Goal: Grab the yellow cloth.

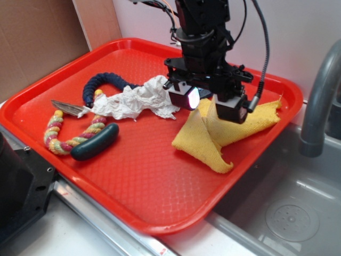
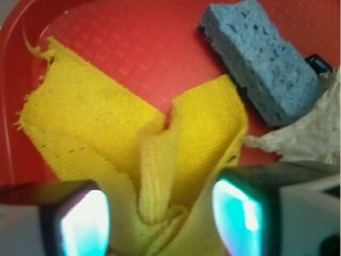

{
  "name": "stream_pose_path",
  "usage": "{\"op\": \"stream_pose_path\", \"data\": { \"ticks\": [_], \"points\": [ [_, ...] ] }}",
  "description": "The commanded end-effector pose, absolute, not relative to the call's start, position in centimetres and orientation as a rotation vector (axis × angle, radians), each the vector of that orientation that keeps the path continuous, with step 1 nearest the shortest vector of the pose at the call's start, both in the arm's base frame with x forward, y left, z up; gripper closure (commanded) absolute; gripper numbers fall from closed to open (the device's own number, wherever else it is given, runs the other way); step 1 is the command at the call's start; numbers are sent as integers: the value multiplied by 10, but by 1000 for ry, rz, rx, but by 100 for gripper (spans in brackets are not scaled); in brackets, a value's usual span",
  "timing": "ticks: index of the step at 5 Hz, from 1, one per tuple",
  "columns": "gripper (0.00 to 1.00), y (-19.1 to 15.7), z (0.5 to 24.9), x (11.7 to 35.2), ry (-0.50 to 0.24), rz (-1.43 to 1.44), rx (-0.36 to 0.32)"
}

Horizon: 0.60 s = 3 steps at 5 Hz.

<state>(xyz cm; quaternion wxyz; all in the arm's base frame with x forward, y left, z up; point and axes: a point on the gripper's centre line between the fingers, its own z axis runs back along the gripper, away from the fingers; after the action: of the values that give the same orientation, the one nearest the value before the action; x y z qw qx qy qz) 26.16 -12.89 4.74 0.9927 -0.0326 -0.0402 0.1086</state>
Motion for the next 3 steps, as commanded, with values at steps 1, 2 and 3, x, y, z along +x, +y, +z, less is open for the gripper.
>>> {"op": "stream_pose_path", "data": {
  "ticks": [1, 2, 3],
  "points": [
    [0, -131, 36, 268, -61, 217, -85],
    [100, -132, 37, 267, -71, 218, -65],
    [100, -132, 35, 266, -66, 223, -68]
  ]
}}
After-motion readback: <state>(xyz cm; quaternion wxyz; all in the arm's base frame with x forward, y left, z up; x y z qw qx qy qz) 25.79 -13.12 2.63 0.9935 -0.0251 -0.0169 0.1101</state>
